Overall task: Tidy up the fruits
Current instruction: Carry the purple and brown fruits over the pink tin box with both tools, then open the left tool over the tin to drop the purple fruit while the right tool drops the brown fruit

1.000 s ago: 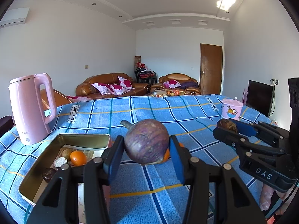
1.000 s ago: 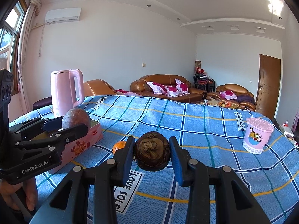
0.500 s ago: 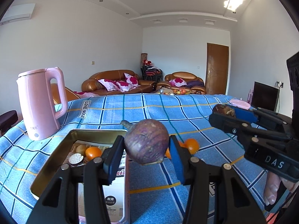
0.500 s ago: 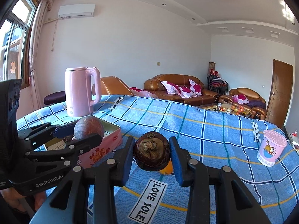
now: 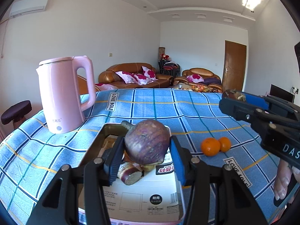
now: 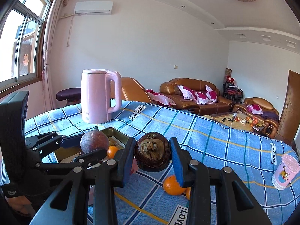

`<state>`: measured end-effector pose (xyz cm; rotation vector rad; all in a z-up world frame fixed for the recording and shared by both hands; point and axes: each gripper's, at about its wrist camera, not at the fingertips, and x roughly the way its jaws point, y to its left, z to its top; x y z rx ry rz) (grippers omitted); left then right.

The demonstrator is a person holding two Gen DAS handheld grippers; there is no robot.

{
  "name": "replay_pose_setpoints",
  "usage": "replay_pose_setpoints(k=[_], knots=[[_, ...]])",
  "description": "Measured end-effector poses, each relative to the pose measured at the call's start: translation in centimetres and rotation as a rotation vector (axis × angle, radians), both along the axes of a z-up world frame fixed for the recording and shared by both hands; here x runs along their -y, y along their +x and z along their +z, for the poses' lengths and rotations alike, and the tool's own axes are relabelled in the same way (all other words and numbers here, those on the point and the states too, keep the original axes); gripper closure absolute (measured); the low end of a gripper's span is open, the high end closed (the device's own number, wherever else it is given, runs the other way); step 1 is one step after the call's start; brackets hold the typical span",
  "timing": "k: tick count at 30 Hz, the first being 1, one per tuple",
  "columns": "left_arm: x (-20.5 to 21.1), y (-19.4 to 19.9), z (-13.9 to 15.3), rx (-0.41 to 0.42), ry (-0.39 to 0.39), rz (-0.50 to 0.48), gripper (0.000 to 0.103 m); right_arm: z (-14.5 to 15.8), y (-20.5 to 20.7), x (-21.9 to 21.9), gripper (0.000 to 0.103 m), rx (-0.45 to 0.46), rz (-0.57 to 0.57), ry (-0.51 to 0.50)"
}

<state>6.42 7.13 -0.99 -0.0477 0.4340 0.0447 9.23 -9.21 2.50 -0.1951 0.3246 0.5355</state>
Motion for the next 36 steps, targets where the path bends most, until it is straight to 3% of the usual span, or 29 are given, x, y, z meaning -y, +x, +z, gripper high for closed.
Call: replay_pose_setpoints(k=[13,36], knots=[[-4.1,-0.4,-1.5,-0.08,-0.039,0.093,0.053,-2.0,1.5,-4.3,0.063,-0.06,0.066,-0.034],[-5.2,-0.5,-3.2,-0.155,-0.025,0.115,0.052,-6.3,2.4,-9.2,0.063,-0.171,0.146,-0.125]])
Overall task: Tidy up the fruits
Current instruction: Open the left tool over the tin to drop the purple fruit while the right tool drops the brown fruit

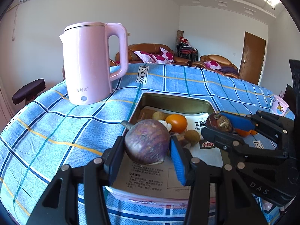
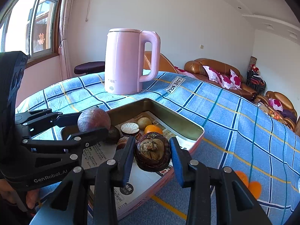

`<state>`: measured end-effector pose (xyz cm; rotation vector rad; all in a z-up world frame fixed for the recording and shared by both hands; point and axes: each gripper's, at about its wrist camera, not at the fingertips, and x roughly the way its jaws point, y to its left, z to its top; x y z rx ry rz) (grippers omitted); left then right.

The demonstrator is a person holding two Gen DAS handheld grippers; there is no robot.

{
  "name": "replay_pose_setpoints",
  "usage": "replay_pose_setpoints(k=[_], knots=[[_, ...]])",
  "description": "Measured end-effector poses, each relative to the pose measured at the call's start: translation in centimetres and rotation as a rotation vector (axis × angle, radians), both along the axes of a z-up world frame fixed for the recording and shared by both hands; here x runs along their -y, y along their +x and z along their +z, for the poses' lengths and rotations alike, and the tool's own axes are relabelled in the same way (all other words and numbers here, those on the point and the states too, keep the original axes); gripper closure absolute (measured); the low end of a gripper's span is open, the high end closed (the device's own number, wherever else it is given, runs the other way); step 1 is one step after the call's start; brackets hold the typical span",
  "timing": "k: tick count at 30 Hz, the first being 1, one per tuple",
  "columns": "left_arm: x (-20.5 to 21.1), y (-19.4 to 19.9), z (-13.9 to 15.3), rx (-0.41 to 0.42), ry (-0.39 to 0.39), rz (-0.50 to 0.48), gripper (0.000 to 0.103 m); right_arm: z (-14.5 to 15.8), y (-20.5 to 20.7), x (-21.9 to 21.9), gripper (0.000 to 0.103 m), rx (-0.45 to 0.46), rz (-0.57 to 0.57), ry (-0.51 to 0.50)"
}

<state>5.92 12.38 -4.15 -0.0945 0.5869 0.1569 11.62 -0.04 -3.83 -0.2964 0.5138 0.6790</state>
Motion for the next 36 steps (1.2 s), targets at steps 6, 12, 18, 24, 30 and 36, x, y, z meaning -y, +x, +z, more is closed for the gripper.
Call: replay_pose_setpoints(k=[6,12,18,24,30,36], knots=[[0.2,0.3,-0.2,-0.016,0.006,-0.005,0.052,-0.1,0.3,-0.1,0.063,-0.017,-0.006,-0.008],[0.2,0.3,-0.2,-0.019,0.006,-0.005,0.052,-0.3,0.6,-0.2,0.063,-0.033,-0.018,-0.011],[0.2,0.3,-0.2,-0.021,0.011,-0.001,0.051,-0.5,1.1,-0.2,0.063,-0.057,-0.028,-0.02],[0.1,0.3,-0.2,-0.017,0.015,0.005,0.051,-0.5,0.9,-0.2,0.056,-0.046,-0.043,-0.028],[0.4,0.3,-0.2,-0.013,0.031,0.005,0.048,-0.1,1.1,1.1,0.034,-0.048,-0.077,0.035],[0.5,0.0,0.0,0.008,0.044,0.002,0.04,0.2,0.9,1.7,0.03,-0.039,-0.088,0.06]])
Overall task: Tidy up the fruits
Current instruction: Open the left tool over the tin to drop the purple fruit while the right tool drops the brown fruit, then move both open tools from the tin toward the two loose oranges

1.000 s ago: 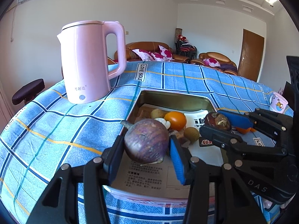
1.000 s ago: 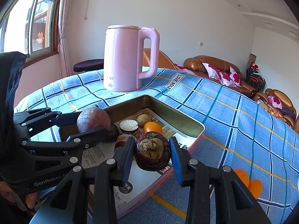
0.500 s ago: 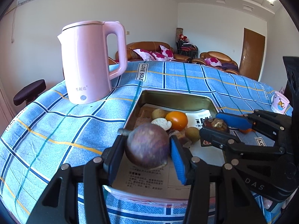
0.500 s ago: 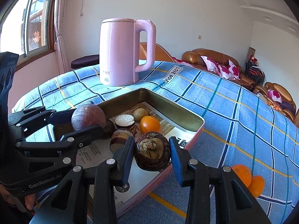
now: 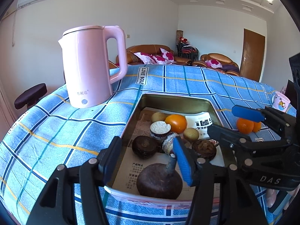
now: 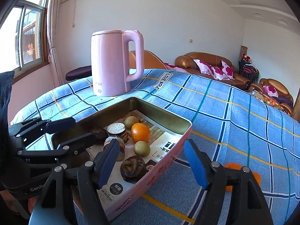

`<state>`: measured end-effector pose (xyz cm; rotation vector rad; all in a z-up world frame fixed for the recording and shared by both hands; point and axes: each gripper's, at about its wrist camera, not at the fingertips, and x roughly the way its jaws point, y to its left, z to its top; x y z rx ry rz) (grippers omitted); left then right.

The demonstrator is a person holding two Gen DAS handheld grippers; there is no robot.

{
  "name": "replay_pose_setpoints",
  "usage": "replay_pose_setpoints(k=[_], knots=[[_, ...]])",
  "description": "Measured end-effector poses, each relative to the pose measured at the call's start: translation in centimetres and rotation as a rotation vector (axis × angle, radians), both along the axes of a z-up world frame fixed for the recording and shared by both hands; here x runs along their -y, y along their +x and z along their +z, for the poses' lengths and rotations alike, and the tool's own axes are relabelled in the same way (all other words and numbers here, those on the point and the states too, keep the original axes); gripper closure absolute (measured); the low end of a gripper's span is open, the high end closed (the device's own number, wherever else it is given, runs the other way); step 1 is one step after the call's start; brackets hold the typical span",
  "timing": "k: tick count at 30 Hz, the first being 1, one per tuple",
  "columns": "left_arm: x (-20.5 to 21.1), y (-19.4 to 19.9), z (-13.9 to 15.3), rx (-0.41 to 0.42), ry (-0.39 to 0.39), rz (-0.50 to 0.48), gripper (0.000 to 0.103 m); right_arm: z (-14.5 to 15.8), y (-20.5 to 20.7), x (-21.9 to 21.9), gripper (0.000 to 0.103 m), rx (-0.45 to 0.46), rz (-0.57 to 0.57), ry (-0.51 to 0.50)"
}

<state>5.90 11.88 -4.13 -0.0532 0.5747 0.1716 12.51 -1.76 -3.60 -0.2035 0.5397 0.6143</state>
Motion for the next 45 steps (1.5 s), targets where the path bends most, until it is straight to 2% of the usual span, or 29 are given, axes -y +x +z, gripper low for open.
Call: replay_pose_setpoints(k=[3,7,11,14,18,22,26,30,32,39,45], knots=[[0.0,-0.4,0.3,0.023,0.011,0.024,0.026,0.1,-0.4,0.4,0.03,0.01,-0.008,0.002],[0.0,-0.7,1.1,0.05,-0.033,0.018,0.025,0.3,-1.2,1.6,0.03,0.045,-0.025,-0.018],[1.4,-1.1,2.4,0.081,-0.036,-0.016,0.025,0.6,-1.9,4.5,0.03,0.077,-0.07,-0.028],[3.4,-0.9,3.4,0.096,-0.032,-0.065,0.017,0.8,-1.9,8.0,0.03,0.08,-0.138,-0.02],[7.4,-0.1,3.9,0.093,0.007,-0.151,0.017,1.0,-1.0,12.8,0.029,0.058,-0.279,0.003],[11.7,1.4,3.7,0.063,0.047,-0.241,0.017,0.8,-0.1,16.7,0.029,0.009,-0.383,0.071],[15.4,3.9,2.7,0.01,0.101,-0.298,0.017,0.4,0.2,18.6,0.029,-0.011,-0.439,0.087],[17.5,6.5,1.5,-0.068,0.085,-0.34,0.019,0.4,0.0,19.8,0.028,-0.009,-0.469,0.105],[18.0,7.5,0.9,-0.092,0.076,-0.34,0.019,0.4,0.0,20.4,0.025,-0.006,-0.489,0.114],[18.0,11.0,-0.3,-0.163,0.035,-0.307,0.031,0.5,-0.2,21.5,0.02,-0.002,-0.513,0.161],[17.9,12.0,-1.3,-0.212,-0.004,-0.311,0.033,0.6,-0.3,21.1,0.014,0.012,-0.52,0.144]])
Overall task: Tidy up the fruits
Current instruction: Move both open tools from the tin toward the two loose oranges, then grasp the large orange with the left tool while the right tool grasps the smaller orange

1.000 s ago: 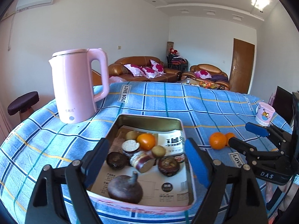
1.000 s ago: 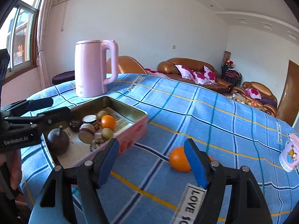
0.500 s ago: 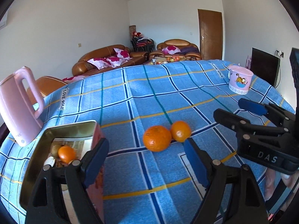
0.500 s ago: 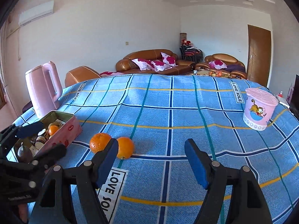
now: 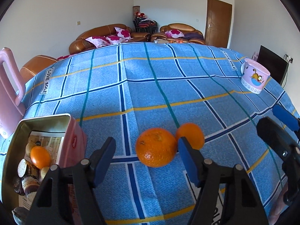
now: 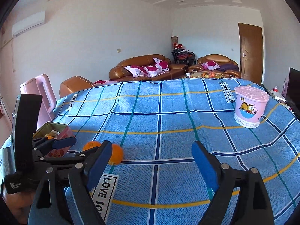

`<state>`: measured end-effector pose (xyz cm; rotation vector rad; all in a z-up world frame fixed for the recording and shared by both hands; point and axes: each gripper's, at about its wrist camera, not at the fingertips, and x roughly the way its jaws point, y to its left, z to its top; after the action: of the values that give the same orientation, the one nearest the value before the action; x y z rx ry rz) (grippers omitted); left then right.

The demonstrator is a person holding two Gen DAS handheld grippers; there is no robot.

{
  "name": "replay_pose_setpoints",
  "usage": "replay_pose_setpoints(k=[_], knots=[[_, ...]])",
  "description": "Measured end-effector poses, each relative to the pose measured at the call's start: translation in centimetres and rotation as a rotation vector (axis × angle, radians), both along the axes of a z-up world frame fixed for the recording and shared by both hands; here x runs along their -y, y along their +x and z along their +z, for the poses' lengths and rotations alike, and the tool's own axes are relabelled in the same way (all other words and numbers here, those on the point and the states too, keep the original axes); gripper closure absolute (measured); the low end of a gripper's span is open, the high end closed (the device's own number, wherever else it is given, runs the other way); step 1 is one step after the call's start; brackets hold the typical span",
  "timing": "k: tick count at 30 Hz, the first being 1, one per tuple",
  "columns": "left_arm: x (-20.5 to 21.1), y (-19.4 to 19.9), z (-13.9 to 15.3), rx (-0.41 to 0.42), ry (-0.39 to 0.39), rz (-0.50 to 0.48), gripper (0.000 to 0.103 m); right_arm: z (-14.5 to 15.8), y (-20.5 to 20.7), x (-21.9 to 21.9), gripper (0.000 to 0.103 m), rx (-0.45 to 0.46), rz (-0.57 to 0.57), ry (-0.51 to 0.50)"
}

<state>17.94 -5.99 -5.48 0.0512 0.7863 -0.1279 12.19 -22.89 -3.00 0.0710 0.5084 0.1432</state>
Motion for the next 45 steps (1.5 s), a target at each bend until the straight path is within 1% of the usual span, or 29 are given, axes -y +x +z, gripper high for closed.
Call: replay_pose_setpoints(k=[2,3,4,5,6,9,11,17,20,23,24,25,28,32,36,39,41,43,44,45], knots=[[0.0,0.1,-0.2,-0.012,-0.005,-0.007,0.033,-0.1,0.1,-0.1,0.014,-0.007,-0.003,-0.007],[0.1,0.3,-0.3,-0.026,-0.006,-0.014,0.035,-0.1,0.3,-0.2,0.014,-0.014,-0.002,-0.012],[0.1,0.4,-0.5,-0.037,-0.016,-0.022,0.04,-0.2,0.4,-0.2,0.014,-0.02,-0.002,-0.017],[0.0,0.4,-0.5,-0.046,-0.036,-0.036,0.048,-0.2,0.5,-0.3,0.014,-0.027,-0.003,-0.023],[0.0,0.5,-0.6,-0.051,-0.054,-0.051,0.053,-0.3,0.6,-0.4,0.014,-0.032,-0.003,-0.028],[-0.6,-0.1,-0.4,-0.04,-0.058,-0.047,0.054,-0.3,0.6,-0.3,0.014,-0.033,-0.004,-0.028],[-1.5,-0.4,-0.2,-0.024,-0.064,-0.024,0.054,-0.4,0.7,-0.2,0.014,-0.036,-0.001,-0.021],[-2.8,-0.7,0.1,-0.001,-0.085,0.01,0.054,-0.9,1.9,-1.2,0.014,-0.094,0.061,-0.022],[-2.9,-0.7,0.1,0.002,-0.086,0.01,0.054,-1.1,2.6,-2.4,0.014,-0.112,0.08,-0.054],[-3.1,-0.7,0.1,0.003,-0.096,0.016,0.055,-1.7,3.9,-3.8,0.014,-0.154,0.109,-0.091],[-3.3,-0.7,0.1,0.003,-0.104,0.019,0.055,-1.8,4.3,-4.2,0.016,-0.167,0.118,-0.097],[-3.5,-0.7,0.1,0.002,-0.112,0.023,0.055,-2.0,4.8,-4.4,0.023,-0.179,0.128,-0.092],[-3.9,-0.7,0.1,0.002,-0.127,0.036,0.055,-2.5,6.1,-5.0,0.035,-0.229,0.151,-0.09],[-4.5,-0.6,0.0,-0.005,-0.157,0.059,0.055,-3.1,6.8,-5.3,0.036,-0.256,0.178,-0.072],[-5.0,-0.6,-0.1,-0.007,-0.178,0.079,0.055,-3.6,7.4,-5.5,0.037,-0.294,0.228,-0.027],[-5.2,-0.7,0.0,-0.002,-0.188,0.081,0.055,-3.9,7.9,-5.6,0.041,-0.316,0.25,0.0],[-5.3,-0.8,0.1,0.007,-0.195,0.087,0.055,-4.1,8.1,-5.7,0.045,-0.333,0.262,0.009],[-5.5,-0.8,0.1,0.005,-0.198,0.089,0.055,-4.1,8.1,-5.8,0.055,-0.335,0.268,0.013],[-5.4,-0.8,0.1,0.004,-0.197,0.089,0.055,-4.2,8.1,-5.9,0.057,-0.337,0.267,0.008],[-5.5,-0.8,0.0,0.004,-0.197,0.089,0.055,-4.2,8.1,-6.0,0.062,-0.342,0.268,0.002]])
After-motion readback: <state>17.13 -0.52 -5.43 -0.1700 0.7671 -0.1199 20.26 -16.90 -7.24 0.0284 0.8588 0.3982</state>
